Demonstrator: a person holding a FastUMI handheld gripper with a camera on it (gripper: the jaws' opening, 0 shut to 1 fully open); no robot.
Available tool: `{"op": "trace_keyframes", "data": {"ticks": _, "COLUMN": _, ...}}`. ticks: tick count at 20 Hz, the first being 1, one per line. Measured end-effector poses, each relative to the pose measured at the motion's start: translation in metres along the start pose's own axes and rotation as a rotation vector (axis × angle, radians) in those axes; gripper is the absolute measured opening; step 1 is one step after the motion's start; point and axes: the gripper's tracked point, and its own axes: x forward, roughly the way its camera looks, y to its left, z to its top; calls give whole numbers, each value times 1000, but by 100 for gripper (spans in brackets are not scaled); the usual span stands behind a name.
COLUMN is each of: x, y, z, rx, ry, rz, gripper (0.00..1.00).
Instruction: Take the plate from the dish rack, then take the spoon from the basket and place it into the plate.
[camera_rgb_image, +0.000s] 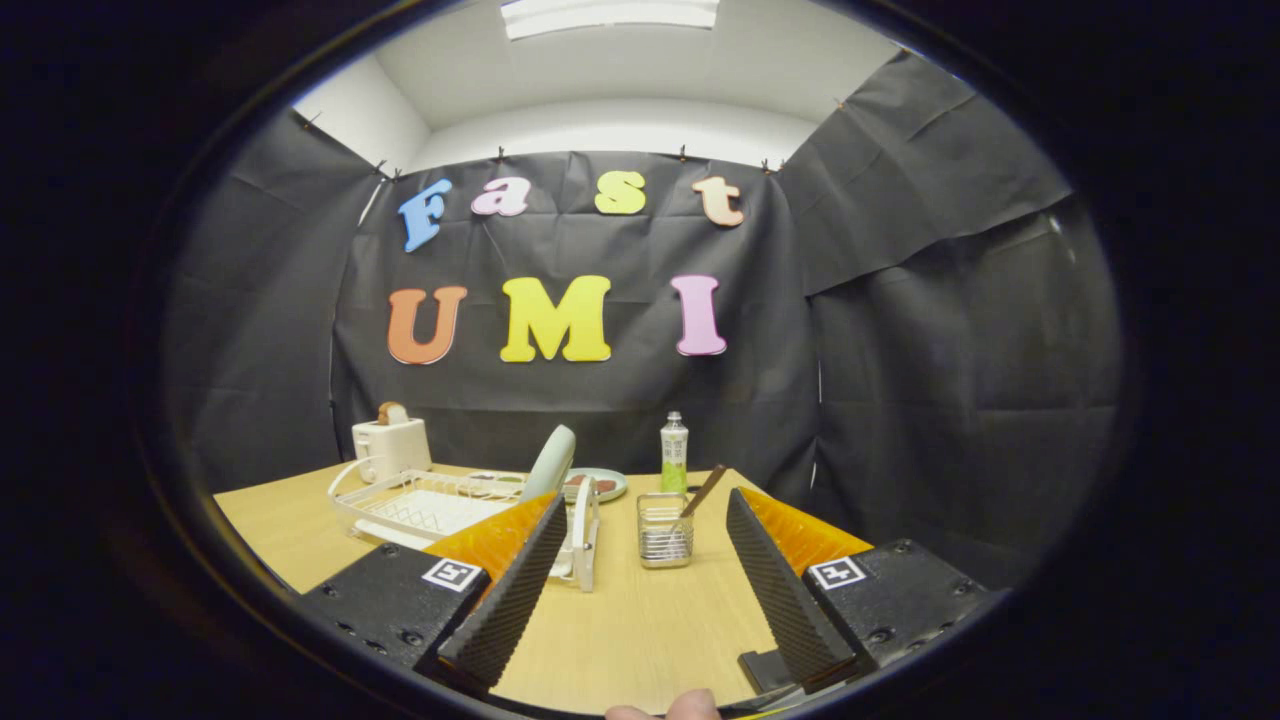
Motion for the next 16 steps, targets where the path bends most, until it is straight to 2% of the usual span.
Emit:
{"op": "trace_keyframes", "data": {"ticks": 4, "x": 13, "y": 10, "z": 11, "rx": -3, "ry": 6, "rz": 40, "gripper": 100}}
{"op": "trace_keyframes", "data": {"ticks": 7, "x": 34, "y": 28, "z": 24, "rx": -4, "ry": 41, "rz": 103, "gripper": 100}}
{"op": "trace_keyframes", "data": {"ticks": 12, "x": 90, "y": 46, "z": 55, "rx": -60, "ry": 120, "rz": 165, "gripper": 100}}
{"op": "trace_keyframes", "data": {"ticks": 16, "x": 146, "y": 73, "z": 78, "rx": -32, "ry": 237, "rz": 243, "gripper": 100}}
